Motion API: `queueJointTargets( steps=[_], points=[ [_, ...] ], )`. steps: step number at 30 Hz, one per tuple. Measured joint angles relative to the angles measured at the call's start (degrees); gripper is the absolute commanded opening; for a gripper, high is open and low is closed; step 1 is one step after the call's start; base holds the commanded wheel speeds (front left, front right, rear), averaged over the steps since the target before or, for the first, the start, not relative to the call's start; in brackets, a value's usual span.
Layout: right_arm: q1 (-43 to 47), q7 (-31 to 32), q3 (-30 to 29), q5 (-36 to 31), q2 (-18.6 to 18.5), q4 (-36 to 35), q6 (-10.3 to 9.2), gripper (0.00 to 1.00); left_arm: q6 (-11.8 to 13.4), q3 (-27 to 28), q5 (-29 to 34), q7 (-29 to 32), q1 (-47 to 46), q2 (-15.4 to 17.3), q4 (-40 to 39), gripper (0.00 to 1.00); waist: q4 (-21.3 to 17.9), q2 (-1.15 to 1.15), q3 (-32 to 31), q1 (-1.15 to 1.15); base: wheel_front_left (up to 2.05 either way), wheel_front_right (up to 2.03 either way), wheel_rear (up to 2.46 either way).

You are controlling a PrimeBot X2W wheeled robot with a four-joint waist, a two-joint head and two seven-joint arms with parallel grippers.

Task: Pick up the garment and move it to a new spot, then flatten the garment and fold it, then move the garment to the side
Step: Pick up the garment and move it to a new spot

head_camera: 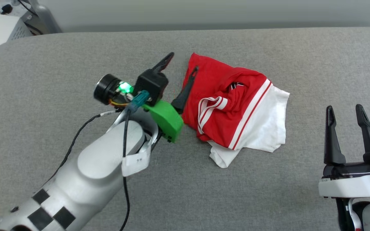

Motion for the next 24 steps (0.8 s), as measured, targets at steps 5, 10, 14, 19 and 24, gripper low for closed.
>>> queueJointTargets(
  steps=[5, 10, 14, 19, 24],
  points=[
    [1.2, 0.0, 0.0, 0.0, 0.0, 0.4, 0.00, 1.00, 4.5, 10.2, 5.4, 0.0, 10.6, 2.9, -7.4, 1.00, 1.3, 0.00, -2.2, 0.00, 0.00, 0.00, 0.00],
    [3.0, 0.0, 0.0, 0.0, 0.0, 0.9, 0.00, 1.00, 6.6, 19.8, 9.4, 0.0, 20.3, 3.2, -12.3, 1.00, 2.2, 0.00, -4.2, 0.00, 0.00, 0.00, 0.00],
    [3.9, 0.0, 0.1, -0.1, 0.0, 1.5, 0.00, 1.00, 6.9, 26.7, 12.5, 0.0, 28.0, 2.9, -14.7, 1.00, 2.8, 0.00, -5.9, 0.00, 0.00, 0.00, 0.00],
    [4.8, 0.0, 0.1, -0.2, 0.0, 1.9, 0.00, 1.00, 6.4, 34.1, 15.9, 0.0, 36.2, 1.0, -16.6, 1.00, 3.4, 0.00, -7.6, 0.00, 0.00, 0.00, 0.00],
    [5.8, 0.0, 0.4, -0.6, 0.0, 3.0, 0.00, 1.00, 3.7, 39.7, 19.1, 0.0, 42.4, -2.2, -18.1, 1.00, 3.7, 0.00, -9.1, 0.00, 0.00, 0.00, 0.00]
  ],
)
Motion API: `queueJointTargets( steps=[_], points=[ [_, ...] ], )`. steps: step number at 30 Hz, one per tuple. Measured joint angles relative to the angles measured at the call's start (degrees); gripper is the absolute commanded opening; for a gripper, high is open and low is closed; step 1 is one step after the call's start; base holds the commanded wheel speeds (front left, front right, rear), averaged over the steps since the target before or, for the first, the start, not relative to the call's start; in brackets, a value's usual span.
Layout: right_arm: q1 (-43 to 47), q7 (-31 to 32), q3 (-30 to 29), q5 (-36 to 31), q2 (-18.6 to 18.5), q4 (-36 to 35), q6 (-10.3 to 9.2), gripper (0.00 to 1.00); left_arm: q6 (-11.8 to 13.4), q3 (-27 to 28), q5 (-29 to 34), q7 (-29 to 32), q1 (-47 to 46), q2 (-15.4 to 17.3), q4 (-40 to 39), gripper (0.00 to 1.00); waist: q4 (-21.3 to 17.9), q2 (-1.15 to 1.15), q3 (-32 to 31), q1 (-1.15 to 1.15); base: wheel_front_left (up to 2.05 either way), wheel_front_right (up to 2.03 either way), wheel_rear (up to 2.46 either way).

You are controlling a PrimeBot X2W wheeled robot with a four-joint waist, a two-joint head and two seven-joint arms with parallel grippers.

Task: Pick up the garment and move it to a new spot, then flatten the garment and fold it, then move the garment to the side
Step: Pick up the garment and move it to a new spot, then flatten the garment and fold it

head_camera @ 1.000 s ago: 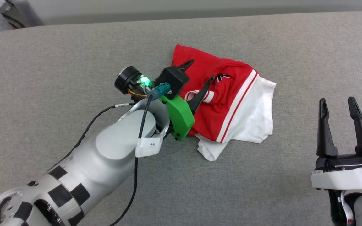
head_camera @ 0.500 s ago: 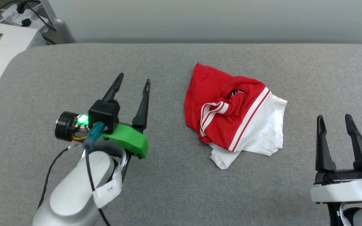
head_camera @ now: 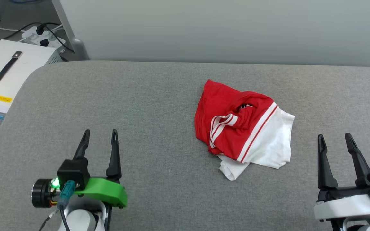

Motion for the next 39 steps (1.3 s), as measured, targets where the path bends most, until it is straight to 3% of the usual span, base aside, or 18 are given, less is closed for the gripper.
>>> queueJointTargets(
  steps=[8, 19, 28, 32, 35, 39],
  points=[
    [1.8, 0.0, 0.8, -0.4, 0.0, 1.8, 0.00, 1.00, -5.7, 5.8, 4.1, 0.0, 5.6, -5.5, -0.4, 1.00, 0.2, 0.00, -1.4, 0.00, 0.00, 0.00, 0.00],
    [3.4, 0.0, 1.0, -0.4, 0.0, 4.6, 0.00, 1.00, -11.2, 12.8, 9.6, 0.0, 7.8, -10.2, 0.7, 1.00, 0.2, 0.00, -2.0, 0.00, 0.00, 0.00, 0.00],
    [2.7, 0.0, 0.1, -0.9, 0.0, 4.2, 0.00, 1.00, -13.3, 14.9, 11.7, 0.0, 8.2, -11.9, 1.6, 1.00, 0.7, 0.00, -1.7, 0.00, 0.00, 0.00, 0.00],
    [-1.8, 0.0, -1.5, -2.6, -0.1, 1.3, 0.00, 1.00, -13.9, 15.4, 12.5, 0.0, 8.1, -12.3, 1.8, 1.00, 1.0, 0.00, -1.2, 0.00, 0.00, 0.00, 0.00],
    [-6.9, 0.0, -1.6, -3.1, -2.0, 0.2, 0.00, 1.00, -14.2, 15.8, 13.0, 0.0, 8.1, -12.8, 2.0, 1.00, 1.1, 0.00, -0.7, 0.00, 0.00, 0.00, 0.00],
    [-14.1, 0.0, -0.3, -2.9, -7.9, 0.5, 0.00, 1.00, -14.5, 16.0, 13.4, 0.0, 8.0, -13.3, 2.0, 1.00, 1.3, 0.00, 0.0, 0.00, 0.00, 0.00, 0.00]
  ],
)
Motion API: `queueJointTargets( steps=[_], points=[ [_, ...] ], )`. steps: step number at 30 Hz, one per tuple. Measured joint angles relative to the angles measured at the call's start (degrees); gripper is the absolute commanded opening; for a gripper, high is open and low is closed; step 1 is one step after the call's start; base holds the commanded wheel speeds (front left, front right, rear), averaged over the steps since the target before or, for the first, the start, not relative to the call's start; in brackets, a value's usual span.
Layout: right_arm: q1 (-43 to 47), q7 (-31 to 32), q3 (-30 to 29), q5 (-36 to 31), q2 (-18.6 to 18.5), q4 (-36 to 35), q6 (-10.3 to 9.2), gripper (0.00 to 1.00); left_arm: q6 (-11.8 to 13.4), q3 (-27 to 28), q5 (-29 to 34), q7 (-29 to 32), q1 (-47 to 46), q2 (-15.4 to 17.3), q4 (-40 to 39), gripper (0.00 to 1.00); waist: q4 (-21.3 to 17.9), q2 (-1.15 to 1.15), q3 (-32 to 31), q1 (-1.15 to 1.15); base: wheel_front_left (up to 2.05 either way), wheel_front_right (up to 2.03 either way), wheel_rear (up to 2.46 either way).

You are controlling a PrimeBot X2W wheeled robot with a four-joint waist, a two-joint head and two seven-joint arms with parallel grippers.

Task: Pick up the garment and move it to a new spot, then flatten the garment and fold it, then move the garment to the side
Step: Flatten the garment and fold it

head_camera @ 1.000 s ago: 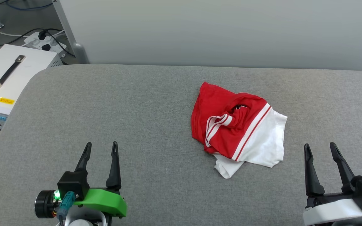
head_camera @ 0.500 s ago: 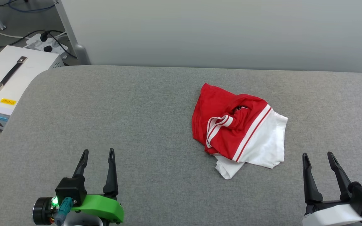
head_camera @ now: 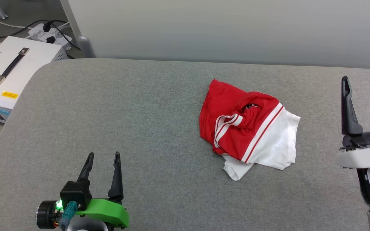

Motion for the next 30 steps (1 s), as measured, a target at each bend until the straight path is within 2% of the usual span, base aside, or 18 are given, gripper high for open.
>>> queueJointTargets(
  steps=[6, 9, 14, 17, 19, 21, 22, 24, 26, 27, 30],
  points=[
    [-8.8, 0.8, 8.1, 6.1, -9.8, 9.7, 0.00, 1.00, -0.5, 0.2, 0.2, 0.0, -0.2, -0.3, -0.1, 1.00, 0.2, 0.00, 1.4, 0.00, 0.00, 0.00, 0.00],
    [-12.9, 6.3, 12.9, 10.9, -14.2, 12.5, 0.00, 1.00, -0.5, 0.1, 0.3, 0.0, -0.4, -0.4, -0.3, 1.00, 0.2, 0.00, 2.1, 0.00, 0.00, 0.00, 0.00],
    [-17.3, 25.9, 22.4, 21.4, -21.0, 16.7, 0.00, 1.00, -0.7, 0.2, 0.5, 0.0, -1.4, -0.5, -0.7, 1.00, 0.5, 0.00, 3.4, 0.00, 0.00, 0.00, 0.00],
    [-17.5, 38.7, 28.8, 29.9, -24.3, 17.1, 0.01, 1.00, -0.9, 0.2, 0.6, 0.0, -1.9, -0.5, -0.8, 1.00, 0.8, 0.00, 4.1, 0.00, 0.00, 0.00, 0.00],
    [-18.2, 44.5, 31.7, 33.6, -26.5, 16.8, 0.00, 1.00, -0.9, 0.1, 0.6, 0.0, -2.4, -0.5, -0.9, 1.00, 1.0, 0.00, 4.7, 0.00, 0.00, 0.00, 0.00],
    [-19.3, 48.8, 33.0, 36.3, -27.8, 17.0, 0.01, 1.00, -0.9, 0.1, 0.6, 0.0, -2.9, -0.5, -1.1, 1.00, 1.2, 0.00, 5.3, 0.00, 0.00, 0.00, 0.00],
    [-20.6, 54.3, 34.8, 39.6, -28.1, 18.2, 0.01, 1.00, -0.9, -0.2, 0.6, 0.0, -3.8, -0.6, -1.3, 1.00, 1.7, 0.00, 6.4, 0.00, 0.00, 0.00, 0.00],
    [-21.6, 57.3, 36.2, 40.8, -27.8, 19.7, 0.00, 1.00, -0.9, -0.7, 0.5, 0.0, -4.3, -0.6, -1.3, 1.00, 2.0, 0.00, 7.2, 0.00, 0.00, 0.00, 0.00],
    [-22.4, 59.1, 37.1, 41.8, -27.2, 21.4, 0.01, 1.00, -0.9, -1.3, 0.3, 0.0, -4.9, -0.6, -1.4, 1.00, 2.4, 0.00, 8.1, 0.00, 0.00, 0.00, 0.00],
    [-24.1, 60.1, 38.6, 42.0, -25.6, 24.3, 0.01, 1.00, -0.7, -1.9, -0.1, 0.0, -5.9, -0.6, -1.5, 1.00, 3.0, 0.00, 9.4, 0.00, 0.00, 0.00, 0.00],
    [-25.5, 59.5, 40.1, 41.9, -23.4, 28.0, 0.01, 1.00, -0.4, -2.2, -0.5, 0.0, -6.4, -0.6, -1.5, 1.00, 3.6, 0.00, 10.8, 0.00, 0.00, 0.00, 0.00]
  ],
)
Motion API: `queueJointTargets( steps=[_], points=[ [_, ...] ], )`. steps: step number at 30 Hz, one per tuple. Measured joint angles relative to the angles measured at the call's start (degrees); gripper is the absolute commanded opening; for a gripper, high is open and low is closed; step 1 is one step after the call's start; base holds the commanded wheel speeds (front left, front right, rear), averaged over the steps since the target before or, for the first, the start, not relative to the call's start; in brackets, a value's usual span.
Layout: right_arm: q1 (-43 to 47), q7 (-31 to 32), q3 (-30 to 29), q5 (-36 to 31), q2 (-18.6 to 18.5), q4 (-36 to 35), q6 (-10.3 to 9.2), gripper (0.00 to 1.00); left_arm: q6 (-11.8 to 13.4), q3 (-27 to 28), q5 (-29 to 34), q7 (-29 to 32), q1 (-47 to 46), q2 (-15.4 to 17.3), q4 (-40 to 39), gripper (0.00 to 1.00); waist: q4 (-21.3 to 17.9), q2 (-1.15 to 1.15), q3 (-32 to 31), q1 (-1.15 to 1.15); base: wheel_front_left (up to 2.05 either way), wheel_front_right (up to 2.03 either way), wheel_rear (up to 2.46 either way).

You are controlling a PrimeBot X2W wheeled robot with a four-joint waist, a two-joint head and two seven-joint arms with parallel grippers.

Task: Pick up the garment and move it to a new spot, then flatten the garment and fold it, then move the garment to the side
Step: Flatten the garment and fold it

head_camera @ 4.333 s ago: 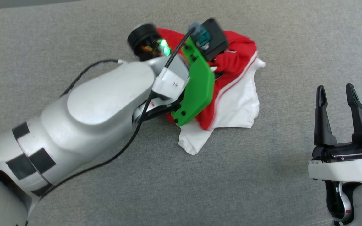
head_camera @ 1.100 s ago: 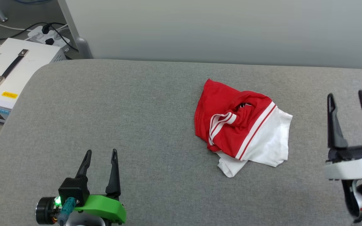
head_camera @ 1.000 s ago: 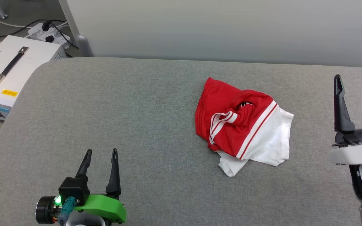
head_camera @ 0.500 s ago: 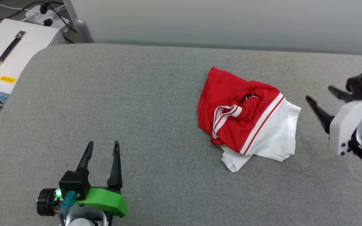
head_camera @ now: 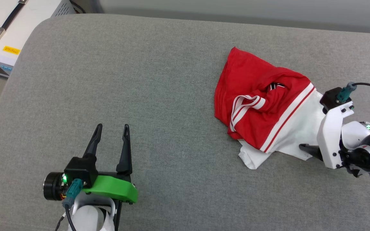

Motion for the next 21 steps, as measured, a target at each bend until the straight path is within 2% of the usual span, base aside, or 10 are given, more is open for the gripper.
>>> queueJointTargets(
  steps=[2, 9, 10, 11, 17, 21],
  points=[
    [-0.5, -0.8, 1.0, 0.0, 1.4, 2.7, -0.01, 1.00, 0.0, -0.1, -0.1, 0.0, -0.3, 0.0, 0.0, 1.00, 0.4, 0.00, 0.8, 0.00, 0.00, 0.00, 0.00],
    [-1.9, -3.8, 6.0, 0.2, 1.3, 6.5, -0.01, 1.00, 0.6, -0.3, -0.2, 0.0, -0.5, 0.0, 0.0, 1.00, 1.1, 0.00, 1.8, 0.00, 0.00, 0.00, 0.00],
    [-1.9, -4.6, 6.5, 0.4, 1.2, 6.5, -0.01, 0.19, 0.6, -0.2, -0.3, 0.0, -0.5, 0.0, 0.1, 1.00, 1.0, 0.00, 1.8, 0.00, 0.00, 0.00, 0.00],
    [-1.9, -5.8, 7.1, 0.5, 1.1, 6.4, -0.02, 0.00, 0.6, 0.0, -0.4, 0.0, -0.5, 0.0, 0.1, 1.00, 0.8, 0.00, 1.7, 0.00, 0.00, 0.00, 0.00],
    [-2.0, -14.6, 7.9, 4.6, 0.0, 5.3, -0.02, 0.00, 0.8, 0.3, -0.4, 0.0, -0.5, 0.0, 0.4, 1.00, -0.1, 0.00, 0.1, 0.00, 0.00, 0.00, 0.00],
    [-1.3, -19.7, 5.9, 7.8, -3.6, 1.7, -0.01, 0.00, 0.8, 0.5, -0.3, 0.0, -0.1, 0.0, 0.6, 1.00, -0.7, 0.00, -1.7, 0.00, 0.00, 0.00, 0.00]
  ],
)
